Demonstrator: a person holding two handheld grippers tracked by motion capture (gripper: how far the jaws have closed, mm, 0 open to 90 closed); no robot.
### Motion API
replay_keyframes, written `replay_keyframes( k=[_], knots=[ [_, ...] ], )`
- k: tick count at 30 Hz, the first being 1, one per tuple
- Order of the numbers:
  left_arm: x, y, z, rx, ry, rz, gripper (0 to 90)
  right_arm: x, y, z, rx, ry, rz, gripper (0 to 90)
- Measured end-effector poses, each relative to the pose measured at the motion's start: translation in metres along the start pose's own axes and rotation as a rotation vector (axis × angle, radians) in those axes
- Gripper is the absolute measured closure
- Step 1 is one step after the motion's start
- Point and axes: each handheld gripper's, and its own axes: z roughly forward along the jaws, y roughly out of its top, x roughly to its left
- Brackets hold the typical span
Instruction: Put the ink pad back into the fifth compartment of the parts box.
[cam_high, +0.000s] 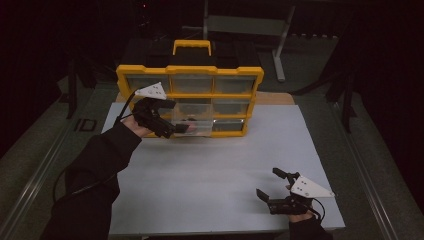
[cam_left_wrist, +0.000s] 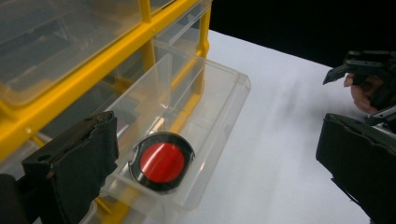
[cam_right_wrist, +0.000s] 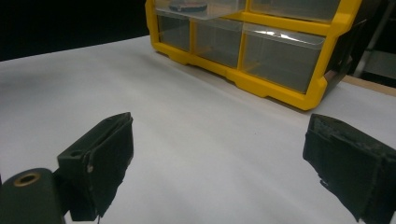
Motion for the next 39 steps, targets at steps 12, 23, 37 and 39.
replay_keyframes(
  k=[12, 23, 37, 39],
  knots=[
    [-0.006, -0.024, -0.012, -0.023, -0.012, -0.006, 0.2, 0.000, 0.001, 0.000, 0.001, -0.001, -0.005, 8.9],
    [-0.018, -0.044, -0.019, -0.036, -0.035, 0.000, 0.2, 0.000, 0.000, 0.001, 0.001, -0.001, -0.004, 9.0],
    [-0.029, -0.082, -0.021, -0.065, -0.062, -0.034, 0.2, 0.000, 0.001, 0.000, 0.000, 0.000, -0.008, 9.0],
    [-0.031, -0.087, -0.021, -0.062, -0.067, -0.038, 0.2, 0.000, 0.001, 0.001, 0.001, 0.000, -0.011, 8.9]
  ],
)
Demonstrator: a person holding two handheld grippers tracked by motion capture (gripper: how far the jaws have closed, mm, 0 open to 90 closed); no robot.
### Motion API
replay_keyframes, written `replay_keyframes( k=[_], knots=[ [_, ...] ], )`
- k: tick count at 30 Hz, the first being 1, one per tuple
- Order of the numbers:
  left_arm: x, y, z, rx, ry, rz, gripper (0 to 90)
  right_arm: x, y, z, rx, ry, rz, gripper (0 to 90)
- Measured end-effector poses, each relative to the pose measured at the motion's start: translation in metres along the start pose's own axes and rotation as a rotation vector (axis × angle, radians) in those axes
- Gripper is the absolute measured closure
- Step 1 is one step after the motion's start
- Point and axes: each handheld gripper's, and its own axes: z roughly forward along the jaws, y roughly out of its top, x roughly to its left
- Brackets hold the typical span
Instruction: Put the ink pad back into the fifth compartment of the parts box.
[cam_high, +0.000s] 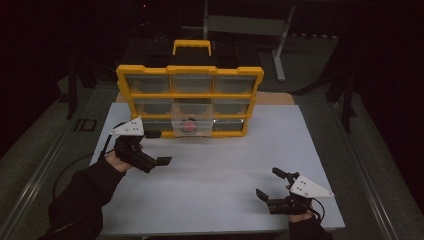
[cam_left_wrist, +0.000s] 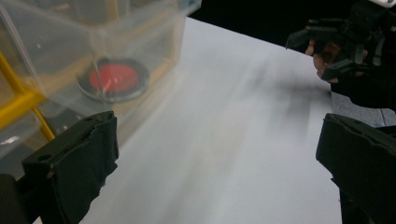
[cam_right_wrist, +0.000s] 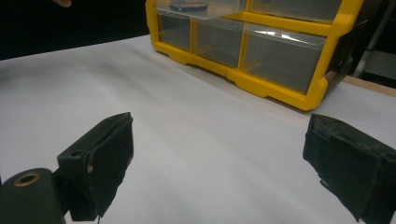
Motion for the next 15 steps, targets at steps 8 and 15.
replay_keyframes(
  k=[8, 15],
  knots=[
    [-0.008, -0.018, 0.002, -0.004, -0.009, 0.004, 0.2, 0.000, 0.000, 0.000, 0.002, 0.000, 0.004, 8.9],
    [-0.015, -0.036, 0.007, 0.010, -0.027, 0.003, 0.2, 0.000, 0.000, 0.000, 0.002, 0.001, 0.006, 8.9]
  ],
)
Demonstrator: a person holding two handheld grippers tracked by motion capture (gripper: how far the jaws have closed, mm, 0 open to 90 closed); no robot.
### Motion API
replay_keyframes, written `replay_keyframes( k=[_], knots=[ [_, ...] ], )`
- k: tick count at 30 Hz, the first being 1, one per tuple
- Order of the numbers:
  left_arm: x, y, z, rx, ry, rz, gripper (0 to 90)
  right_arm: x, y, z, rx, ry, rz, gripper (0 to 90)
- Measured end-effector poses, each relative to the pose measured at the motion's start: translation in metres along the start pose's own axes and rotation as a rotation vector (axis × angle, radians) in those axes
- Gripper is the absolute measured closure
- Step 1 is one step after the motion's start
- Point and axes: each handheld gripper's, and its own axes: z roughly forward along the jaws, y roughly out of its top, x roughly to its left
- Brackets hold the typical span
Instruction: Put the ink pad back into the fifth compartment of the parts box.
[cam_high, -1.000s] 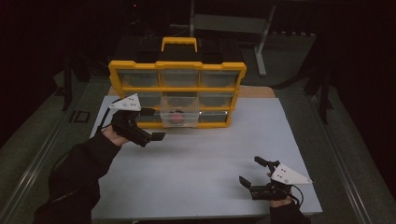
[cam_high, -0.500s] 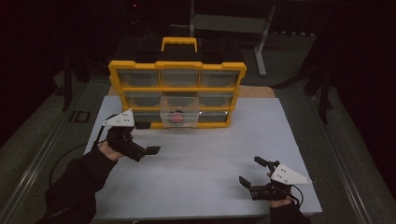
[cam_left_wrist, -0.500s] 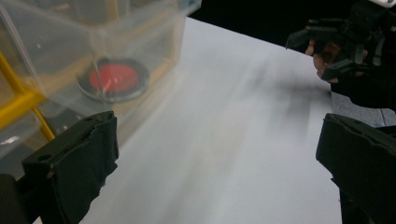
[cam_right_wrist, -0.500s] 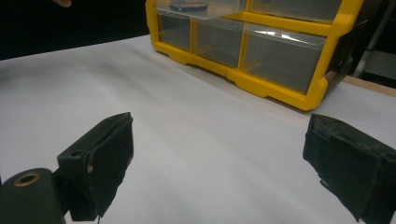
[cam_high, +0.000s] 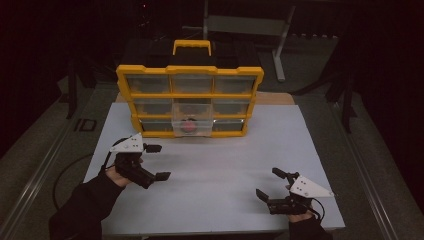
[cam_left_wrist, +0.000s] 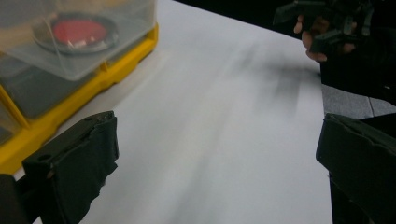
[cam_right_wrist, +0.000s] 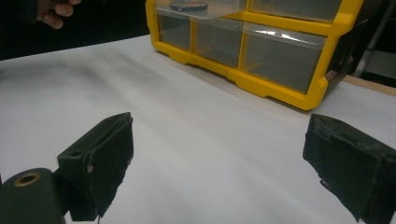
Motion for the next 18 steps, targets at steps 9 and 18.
replay_keyframes(
  k=[9, 18],
  knots=[
    [-0.007, -0.019, -0.001, -0.002, -0.011, 0.003, 0.2, 0.001, 0.000, 0.000, 0.002, 0.001, 0.000, 8.9],
    [-0.015, -0.042, -0.003, -0.003, -0.014, -0.014, 0.2, 0.001, 0.000, 0.001, 0.005, 0.001, -0.001, 8.9]
  ],
)
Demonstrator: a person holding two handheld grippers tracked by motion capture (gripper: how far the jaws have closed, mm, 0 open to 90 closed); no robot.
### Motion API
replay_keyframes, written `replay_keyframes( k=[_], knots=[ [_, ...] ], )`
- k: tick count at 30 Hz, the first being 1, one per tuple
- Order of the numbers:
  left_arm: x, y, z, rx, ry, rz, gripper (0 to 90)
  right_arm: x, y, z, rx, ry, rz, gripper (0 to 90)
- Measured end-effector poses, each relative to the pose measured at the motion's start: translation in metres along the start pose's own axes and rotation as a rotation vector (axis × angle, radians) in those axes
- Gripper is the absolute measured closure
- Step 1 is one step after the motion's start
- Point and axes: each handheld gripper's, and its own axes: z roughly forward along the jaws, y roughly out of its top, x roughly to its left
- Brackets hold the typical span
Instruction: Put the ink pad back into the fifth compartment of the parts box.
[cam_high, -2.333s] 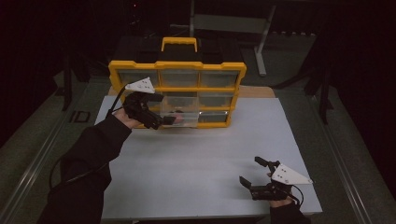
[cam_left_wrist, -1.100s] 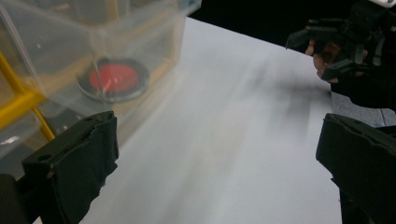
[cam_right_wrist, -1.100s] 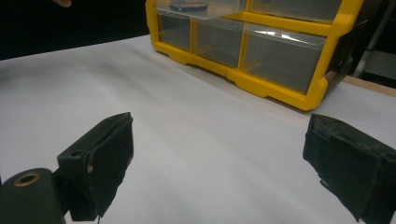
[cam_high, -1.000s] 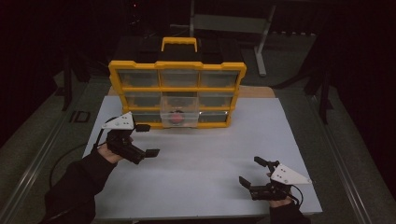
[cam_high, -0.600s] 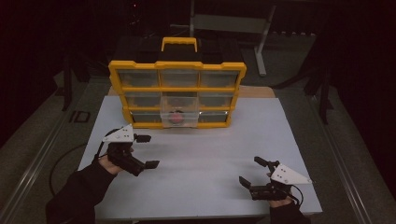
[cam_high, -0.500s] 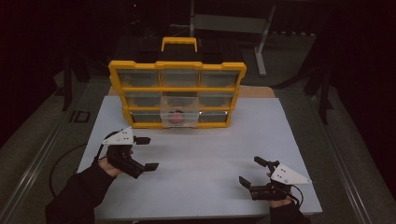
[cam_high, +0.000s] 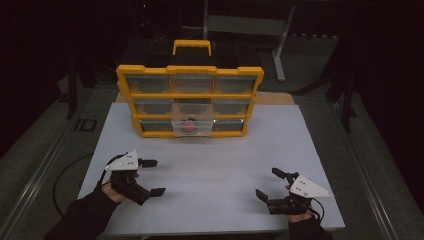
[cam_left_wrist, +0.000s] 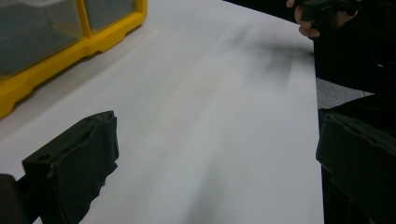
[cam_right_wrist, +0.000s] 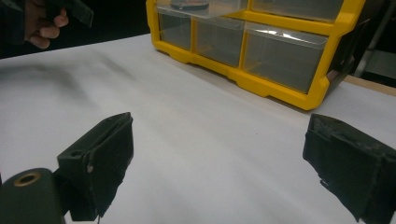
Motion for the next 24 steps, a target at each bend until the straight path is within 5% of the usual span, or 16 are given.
replay_keyframes(
  k=[24],
  knots=[
    [-0.016, -0.045, -0.005, -0.008, 0.032, -0.019, 0.2, 0.000, 0.000, 0.000, 0.005, 0.001, -0.006, 8.9]
  ],
)
